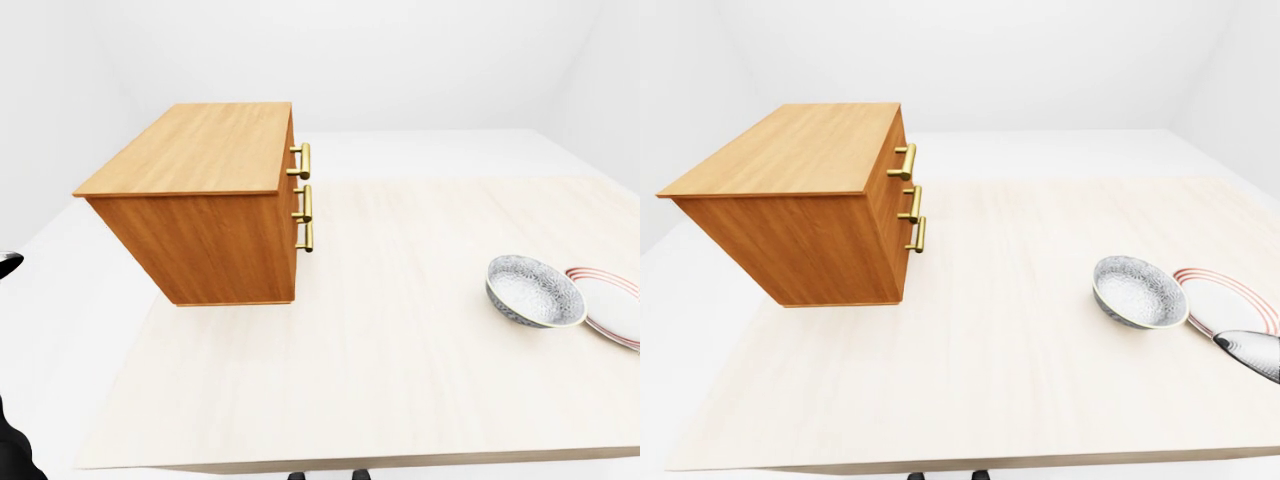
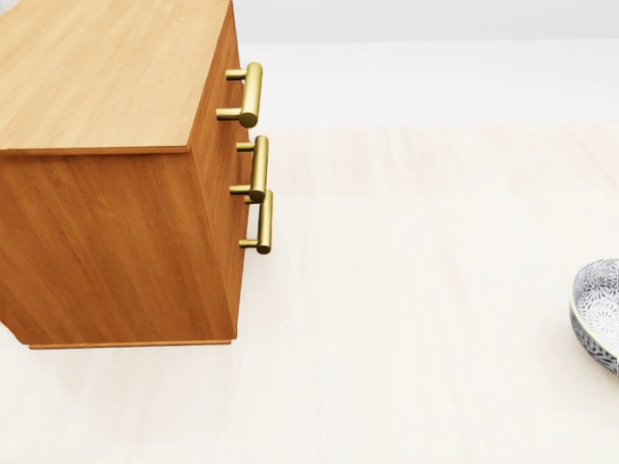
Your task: Put the bowl on top of the cabinet.
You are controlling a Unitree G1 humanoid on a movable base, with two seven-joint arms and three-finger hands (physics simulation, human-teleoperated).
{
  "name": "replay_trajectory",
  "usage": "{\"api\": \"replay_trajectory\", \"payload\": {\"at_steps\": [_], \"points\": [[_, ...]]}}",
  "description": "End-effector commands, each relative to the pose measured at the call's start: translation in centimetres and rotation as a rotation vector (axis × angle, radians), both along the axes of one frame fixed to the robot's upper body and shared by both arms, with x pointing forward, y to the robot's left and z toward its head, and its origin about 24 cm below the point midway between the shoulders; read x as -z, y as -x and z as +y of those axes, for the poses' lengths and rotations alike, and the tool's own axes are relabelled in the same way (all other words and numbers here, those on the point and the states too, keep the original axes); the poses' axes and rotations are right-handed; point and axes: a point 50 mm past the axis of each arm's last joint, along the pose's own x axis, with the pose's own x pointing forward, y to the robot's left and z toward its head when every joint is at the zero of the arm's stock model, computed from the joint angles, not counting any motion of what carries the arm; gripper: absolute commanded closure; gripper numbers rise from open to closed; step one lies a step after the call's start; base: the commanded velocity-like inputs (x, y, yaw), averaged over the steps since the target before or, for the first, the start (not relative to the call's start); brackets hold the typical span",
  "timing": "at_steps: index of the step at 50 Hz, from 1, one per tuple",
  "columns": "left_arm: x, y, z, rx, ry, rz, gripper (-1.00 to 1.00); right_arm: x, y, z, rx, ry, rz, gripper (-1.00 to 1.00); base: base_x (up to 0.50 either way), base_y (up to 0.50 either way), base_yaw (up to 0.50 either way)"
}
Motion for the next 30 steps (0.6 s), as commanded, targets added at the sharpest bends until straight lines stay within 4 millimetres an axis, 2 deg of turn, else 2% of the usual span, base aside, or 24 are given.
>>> {"api": "replay_trajectory", "payload": {"at_steps": [1, 5, 15, 22, 27, 30], "points": [[0.0, 0.0, 0.0, 0.000, 0.000, 0.000, -1.00, 0.1, 0.0, 0.0, -0.002, -0.001, 0.005, -1.00, 0.00, 0.43, 0.00], [0.0, 0.0, 0.0, 0.000, 0.000, 0.000, -1.00, 0.0, -0.1, 0.1, 0.002, 0.006, 0.009, -1.00, 0.00, 0.41, 0.00], [0.0, 0.0, 0.0, -0.001, 0.000, 0.001, -1.00, 0.3, -0.3, 0.2, 0.000, 0.015, 0.010, -1.00, 0.00, 0.00, 0.00], [0.1, -0.1, -0.1, 0.000, -0.002, 0.004, -1.00, -0.3, -0.5, 0.5, -0.016, 0.034, -0.032, -1.00, 0.00, 0.00, 0.00], [0.0, 0.0, -0.1, -0.002, -0.004, 0.002, -1.00, -1.7, -0.7, 1.5, -0.020, 0.140, -0.097, -1.00, 0.00, 0.00, 0.00], [0.1, -0.1, -0.1, -0.002, -0.004, 0.004, -1.00, -3.1, -1.2, 2.8, -0.009, 0.302, -0.159, -1.00, 0.00, 0.00, 0.00]]}}
